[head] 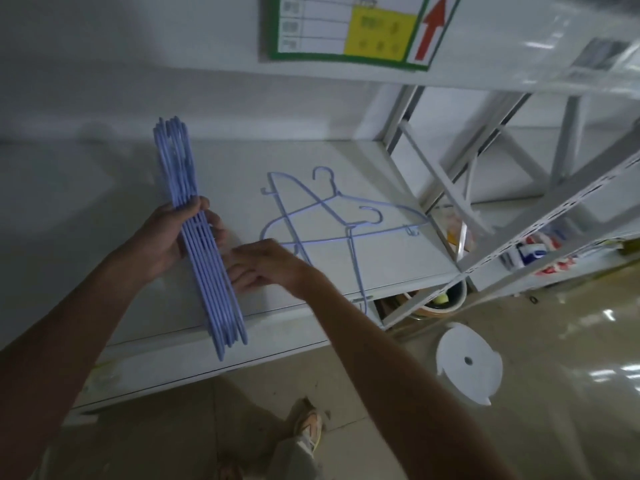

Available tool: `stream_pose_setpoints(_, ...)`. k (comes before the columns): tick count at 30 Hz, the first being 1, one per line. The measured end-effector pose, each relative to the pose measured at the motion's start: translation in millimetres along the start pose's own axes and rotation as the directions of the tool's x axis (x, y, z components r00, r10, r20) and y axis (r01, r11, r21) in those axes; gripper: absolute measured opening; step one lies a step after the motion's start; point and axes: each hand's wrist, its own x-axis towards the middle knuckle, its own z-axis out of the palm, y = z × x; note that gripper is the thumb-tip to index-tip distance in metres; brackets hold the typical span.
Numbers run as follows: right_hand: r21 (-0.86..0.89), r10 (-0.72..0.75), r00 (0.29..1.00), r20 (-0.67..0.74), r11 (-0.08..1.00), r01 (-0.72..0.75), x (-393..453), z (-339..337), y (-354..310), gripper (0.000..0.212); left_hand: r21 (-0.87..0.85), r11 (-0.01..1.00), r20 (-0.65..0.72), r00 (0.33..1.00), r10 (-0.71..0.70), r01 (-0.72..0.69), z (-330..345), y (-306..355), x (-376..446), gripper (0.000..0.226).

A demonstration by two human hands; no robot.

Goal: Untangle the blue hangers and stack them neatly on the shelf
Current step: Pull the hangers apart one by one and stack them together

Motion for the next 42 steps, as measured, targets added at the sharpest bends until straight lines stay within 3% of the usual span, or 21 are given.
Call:
stream_pose_setpoints(3,0.058,0.02,0.972,-0.235,0.998,-0.007,-13.8,-65.8,4.2,0.024,-0.002,1.0,0.007,1.0,0.023,-0.023,-4.4,-1.3,1.1,0.027)
stream_pose_setpoints(4,-0.045,-0.007,0.926,-0.378,0.999,-0.011,-17.2,-89.9,7.8,0.022,-0.001,1.0,0.011,0.999,0.032,-0.032,-5.5,-2.2,2.0,0.027)
stream_pose_setpoints(5,-0.251,-0.08,0.844,-0.531,0.966,-0.066,-19.6,-114.0,14.2,0.02,-0.003,0.999,0.016,0.999,0.039,-0.039,-6.0,-3.7,2.9,0.027)
stream_pose_setpoints(6,-0.463,-0.182,0.739,-0.648,0.865,-0.193,-22.2,-137.6,22.1,0.019,-0.007,0.999,0.017,0.999,0.047,-0.047,-6.4,-5.4,4.2,0.027)
stream_pose_setpoints(7,-0.579,-0.263,0.651,-0.712,0.745,-0.332,-25.3,-157.5,29.1,0.02,-0.012,0.998,0.017,0.998,0.055,-0.054,-6.3,-7.0,5.6,0.027)
stream_pose_setpoints(8,-0.619,-0.295,0.614,-0.732,0.664,-0.42,-28.5,-173.0,35.0,0.022,-0.02,0.998,0.015,0.998,0.062,-0.062,-6.1,-8.9,7.1,0.028)
stream_pose_setpoints(12,-0.661,-0.152,0.68,-0.717,0.457,-0.595,-24.5,-198.6,56.9,0.043,-0.008,0.996,0.005,0.996,0.087,-0.087,-4.7,-12.9,11.2,0.029)
stream_pose_setpoints(14,-0.645,-0.133,0.659,-0.74,0.419,-0.639,-18.3,-195.5,64.5,0.053,0.014,0.995,-0.002,0.995,0.095,-0.095,-3.4,-13.3,10.9,0.028)
stream_pose_setpoints(17,-0.657,-0.231,0.629,-0.742,0.44,-0.613,-8.0,-185.3,70.6,0.039,0.029,0.995,-0.004,0.995,0.098,-0.098,1.9,-11.3,10.2,0.027)
stream_pose_setpoints(19,-0.649,-0.241,0.622,-0.745,0.475,-0.594,-2.0,-177.6,71.9,0.041,0.032,0.995,-0.007,0.995,0.096,-0.096,5.4,-9.3,9.3,0.028)
stream_pose_setpoints(24,-0.666,-0.178,0.676,-0.715,0.465,-0.583,2.4,-174.0,66.1,0.042,0.02,0.995,-0.017,0.995,0.096,-0.096,10.4,-6.4,5.0,0.027)
stream_pose_setpoints(31,-0.615,-0.21,0.608,-0.766,0.517,-0.596,-9.0,-184.8,35.6,0.016,-0.008,0.995,-0.031,0.995,0.098,-0.098,3.1,-6.3,0.7,0.026)
stream_pose_setpoints(35,-0.664,-0.257,0.62,-0.741,0.418,-0.62,-24.2,-190.0,23.3,0.007,-0.02,0.994,-0.04,0.994,0.105,-0.106,-3.8,-7.2,-2.7,0.026)
stream_pose_setpoints(38,-0.689,-0.296,0.623,-0.724,0.33,-0.645,-34.0,-194.0,16.7,0.019,-0.029,0.994,-0.057,0.993,0.102,-0.104,-9.1,-6.9,-6.3,0.026)
stream_pose_setpoints(42,-0.734,-0.416,0.627,-0.659,0.174,-0.656,-46.1,-197.6,3.9,0.019,-0.039,0.995,-0.079,0.993,0.091,-0.095,-17.4,-6.5,-8.9,0.027)
